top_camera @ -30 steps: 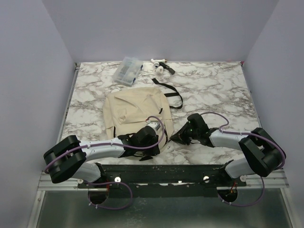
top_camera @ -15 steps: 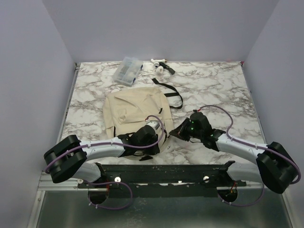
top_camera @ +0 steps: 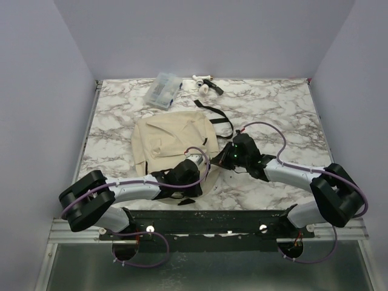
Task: Pack the student bag
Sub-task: Zip the student bag at the center of the board.
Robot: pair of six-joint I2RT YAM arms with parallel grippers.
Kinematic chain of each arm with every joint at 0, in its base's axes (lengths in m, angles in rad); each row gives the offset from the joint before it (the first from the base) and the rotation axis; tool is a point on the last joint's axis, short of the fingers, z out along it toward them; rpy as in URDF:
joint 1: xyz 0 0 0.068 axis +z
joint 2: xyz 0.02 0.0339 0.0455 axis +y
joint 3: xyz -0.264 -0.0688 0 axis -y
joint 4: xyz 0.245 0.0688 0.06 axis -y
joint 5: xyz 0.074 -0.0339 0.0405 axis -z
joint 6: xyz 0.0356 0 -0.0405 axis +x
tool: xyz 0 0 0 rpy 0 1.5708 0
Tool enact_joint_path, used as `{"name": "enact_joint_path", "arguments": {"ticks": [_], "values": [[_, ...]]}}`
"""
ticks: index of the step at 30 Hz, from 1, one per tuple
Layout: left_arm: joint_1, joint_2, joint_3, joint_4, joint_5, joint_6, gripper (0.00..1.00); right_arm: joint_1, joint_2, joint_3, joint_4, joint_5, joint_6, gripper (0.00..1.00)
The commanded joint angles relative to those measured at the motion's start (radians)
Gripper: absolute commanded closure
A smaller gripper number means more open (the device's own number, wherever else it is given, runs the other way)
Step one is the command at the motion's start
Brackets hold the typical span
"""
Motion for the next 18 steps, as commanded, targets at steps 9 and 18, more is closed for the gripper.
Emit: {"name": "enact_joint_path", "arguments": {"ticks": [9,18], "values": [[0.012,0.009,-0.054,-0.018,0.010,-0.006,1.00,-0.050,0.087,0.073,-0.003,0.178,-0.059,1.00],[0.015,-0.153,-0.018,-0.028,0.107,0.074,0.82,-0.060,-0.028,0.190,-0.278,0.079,-0.327,0.89]]}}
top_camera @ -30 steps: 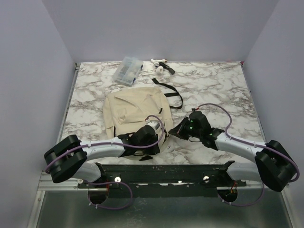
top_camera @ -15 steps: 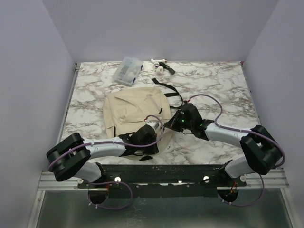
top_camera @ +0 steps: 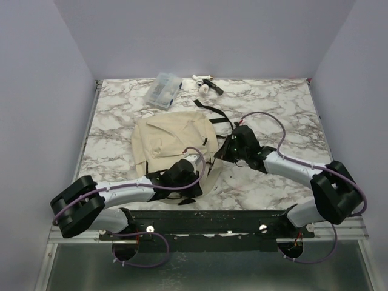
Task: Pack the student bag
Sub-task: Zip the student bag at the center of the board, then reset both arms
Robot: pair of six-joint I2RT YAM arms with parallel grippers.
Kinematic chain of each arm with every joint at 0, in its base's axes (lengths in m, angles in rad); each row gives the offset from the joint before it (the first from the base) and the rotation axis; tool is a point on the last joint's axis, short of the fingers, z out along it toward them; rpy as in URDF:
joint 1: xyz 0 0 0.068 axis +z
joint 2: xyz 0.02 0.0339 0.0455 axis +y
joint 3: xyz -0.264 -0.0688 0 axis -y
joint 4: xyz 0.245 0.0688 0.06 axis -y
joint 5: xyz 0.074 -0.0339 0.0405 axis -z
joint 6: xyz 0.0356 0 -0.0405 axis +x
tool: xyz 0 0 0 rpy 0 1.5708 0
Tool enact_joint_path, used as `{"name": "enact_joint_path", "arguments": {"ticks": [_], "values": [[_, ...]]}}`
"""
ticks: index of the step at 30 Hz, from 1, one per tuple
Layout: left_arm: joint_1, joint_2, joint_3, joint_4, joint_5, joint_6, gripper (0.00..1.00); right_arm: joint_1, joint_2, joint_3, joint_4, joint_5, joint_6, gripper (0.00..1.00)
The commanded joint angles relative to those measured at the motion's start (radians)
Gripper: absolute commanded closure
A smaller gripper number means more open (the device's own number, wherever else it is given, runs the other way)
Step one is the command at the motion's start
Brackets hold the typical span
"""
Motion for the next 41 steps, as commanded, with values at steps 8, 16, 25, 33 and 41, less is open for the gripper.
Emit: {"name": "enact_joint_path", "arguments": {"ticks": [8,16,25,33,41], "values": [[0.049,-0.405,0.192,-0.135,0.166,0.146,0.38,-0.019,-0.344,0.220,-0.503,0.221,-0.236,0.20],[0.072,-0.667,0.451,-0.364,-0.034,0.349,0.02,-0.020,-0.534,0.427,-0.641,0.352,-0.398,0.00],[0.077,-0.887,0.546,-0.464,-0.268,0.443,0.02,-0.020,-0.779,0.515,-0.580,0.461,-0.500,0.00],[0.077,-0.987,0.579,-0.521,-0.363,0.495,0.02,-0.020,-0.802,0.607,-0.669,0.610,-0.504,0.00],[0.077,-0.986,0.579,-0.530,-0.360,0.508,0.02,-0.020,-0.797,0.582,-0.707,0.598,-0.453,0.00]]}}
